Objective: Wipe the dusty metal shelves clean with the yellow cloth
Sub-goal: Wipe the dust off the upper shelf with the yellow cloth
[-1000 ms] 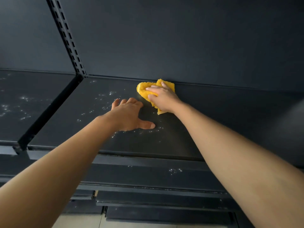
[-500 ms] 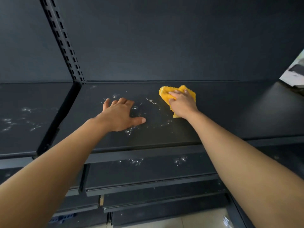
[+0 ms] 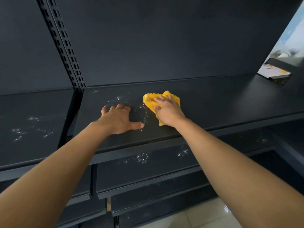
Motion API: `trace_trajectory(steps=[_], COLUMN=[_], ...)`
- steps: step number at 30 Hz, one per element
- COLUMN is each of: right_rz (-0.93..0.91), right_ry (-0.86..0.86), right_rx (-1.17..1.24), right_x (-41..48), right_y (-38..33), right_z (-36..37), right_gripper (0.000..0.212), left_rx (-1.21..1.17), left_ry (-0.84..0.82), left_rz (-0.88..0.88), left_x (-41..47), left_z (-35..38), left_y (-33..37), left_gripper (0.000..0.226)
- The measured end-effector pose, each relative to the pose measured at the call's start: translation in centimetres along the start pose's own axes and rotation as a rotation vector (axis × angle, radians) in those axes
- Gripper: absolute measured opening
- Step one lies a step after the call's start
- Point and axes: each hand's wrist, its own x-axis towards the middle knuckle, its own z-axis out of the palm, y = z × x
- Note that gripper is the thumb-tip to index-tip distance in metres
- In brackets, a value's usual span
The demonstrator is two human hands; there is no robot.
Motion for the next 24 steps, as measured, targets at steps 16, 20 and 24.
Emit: trace_trajectory(steps=[16,20,24], right_rz=[0.123,0.037,0.042], right_ry=[0.021,0.016,-0.023], right_rx=[-0.106,-0.084,-0.011], right_x=[-1.9,-2.7,-3.2], right_y=[-1.9,-5.1,-5.1], right_z=[0.4,1.7,1.3], right_gripper=[0.052,0.051,0.049], left_rx=[-0.087,-0.094,-0.089], left_ry=[0.061,0.111,0.071], left_rz=[0.019,0.053,0.040], left_x=[-0.5,-2.0,-3.1], left_z=[0.6,0.4,0.6], left_y=[-0.3,-1.2,-2.7], left_gripper=[0.094,0.090,0.085])
